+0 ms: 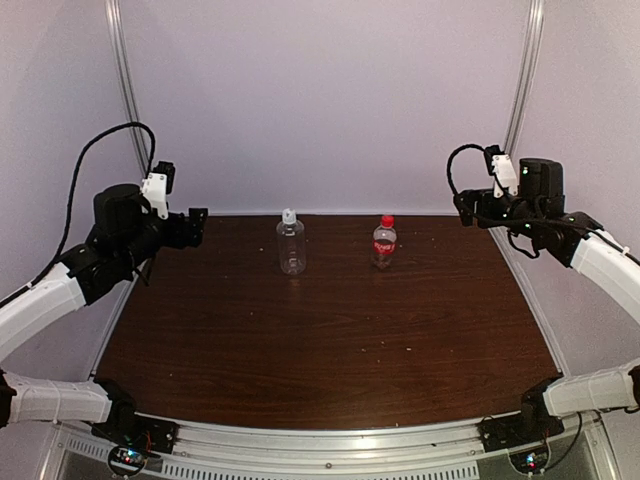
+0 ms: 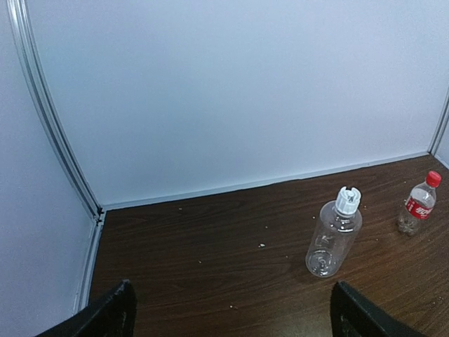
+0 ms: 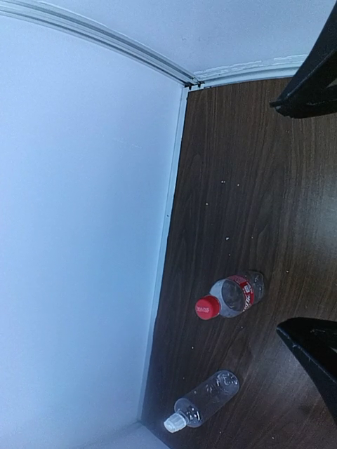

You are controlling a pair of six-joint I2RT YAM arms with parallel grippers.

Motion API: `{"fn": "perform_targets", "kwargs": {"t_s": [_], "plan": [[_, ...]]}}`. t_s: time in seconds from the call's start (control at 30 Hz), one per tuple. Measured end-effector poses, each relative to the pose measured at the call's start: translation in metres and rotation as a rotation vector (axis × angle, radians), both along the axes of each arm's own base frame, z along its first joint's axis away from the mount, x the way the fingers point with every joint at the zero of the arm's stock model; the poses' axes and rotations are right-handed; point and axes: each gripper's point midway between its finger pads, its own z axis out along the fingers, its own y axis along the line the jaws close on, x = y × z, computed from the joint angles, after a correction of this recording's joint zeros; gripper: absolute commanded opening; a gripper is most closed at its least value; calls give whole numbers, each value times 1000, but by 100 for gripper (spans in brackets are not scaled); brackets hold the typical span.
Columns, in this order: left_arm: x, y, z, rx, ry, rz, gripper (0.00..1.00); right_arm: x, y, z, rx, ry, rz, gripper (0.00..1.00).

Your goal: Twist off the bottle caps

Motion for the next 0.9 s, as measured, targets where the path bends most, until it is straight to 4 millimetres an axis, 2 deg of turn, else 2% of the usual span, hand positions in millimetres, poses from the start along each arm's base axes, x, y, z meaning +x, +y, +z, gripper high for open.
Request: {"fn": "perform_targets", "kwargs": {"t_s": [0.23,0.47,0.6,0.73,0.9], "plan": [[2,2,-8,15,36,17,98,-2,-8,-3,-21,25,-39,100],[13,-2,-12,56,116,30,98,-3,-21,16,-45,35,-107,100],[14,-6,-17,69,149,14,98,-5,-23,12,-56,61,-114,100],[16,-18,-19,78,185,-43,98,-7,-23,7,-61,81,-113,100],[27,-42,-16,80,223,-138,98,-7,-20,6,-44,86,-99,100]]}}
